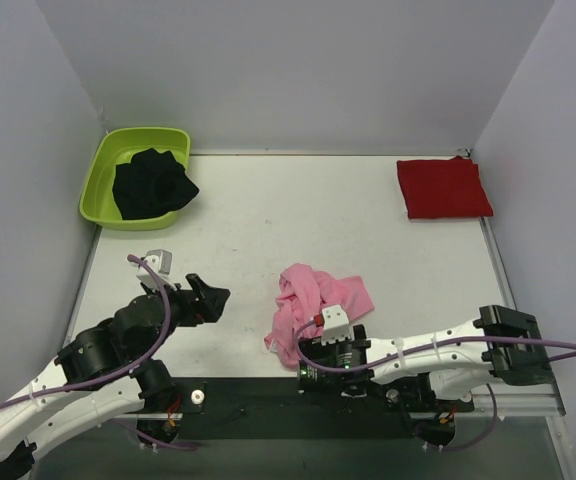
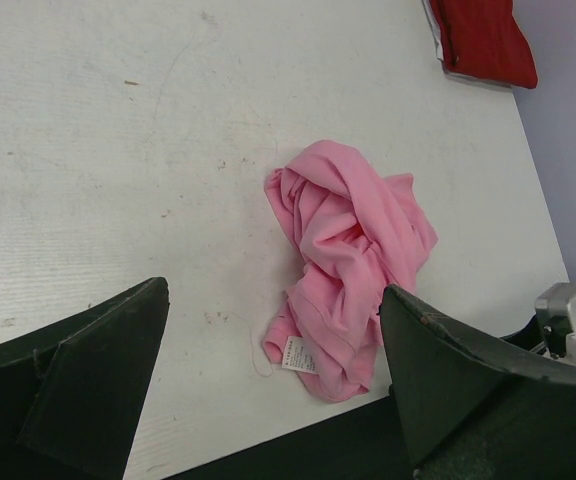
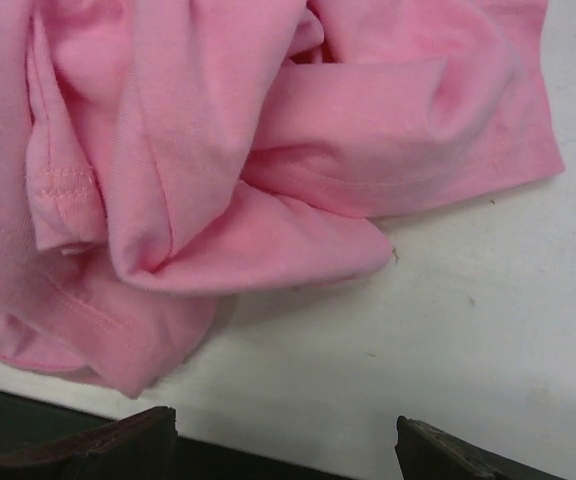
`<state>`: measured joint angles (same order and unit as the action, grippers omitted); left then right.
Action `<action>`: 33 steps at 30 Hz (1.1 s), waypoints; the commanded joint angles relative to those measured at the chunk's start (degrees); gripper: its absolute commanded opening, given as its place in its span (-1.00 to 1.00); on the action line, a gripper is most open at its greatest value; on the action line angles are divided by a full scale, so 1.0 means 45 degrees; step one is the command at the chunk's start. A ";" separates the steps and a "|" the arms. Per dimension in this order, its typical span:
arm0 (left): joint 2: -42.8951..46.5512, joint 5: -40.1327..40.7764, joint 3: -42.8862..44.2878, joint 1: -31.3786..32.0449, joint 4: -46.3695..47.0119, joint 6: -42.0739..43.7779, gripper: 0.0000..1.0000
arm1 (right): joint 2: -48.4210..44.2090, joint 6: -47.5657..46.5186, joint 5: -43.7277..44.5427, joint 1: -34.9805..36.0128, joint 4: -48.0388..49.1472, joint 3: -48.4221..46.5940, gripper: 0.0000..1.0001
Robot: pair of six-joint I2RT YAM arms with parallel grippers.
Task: Fold and stack the t-shirts
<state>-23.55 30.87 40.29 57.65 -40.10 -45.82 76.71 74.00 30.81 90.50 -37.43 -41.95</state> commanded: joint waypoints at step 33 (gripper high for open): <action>-0.0099 0.0346 0.0538 0.0002 -0.0582 0.0124 0.93 | 0.2778 -0.3709 -0.0088 -0.4602 0.4744 -0.0247 -0.88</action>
<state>-23.40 31.48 40.32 57.65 -41.76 -46.06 87.99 59.27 29.93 71.44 -14.57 -42.59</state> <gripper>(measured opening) 0.968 0.132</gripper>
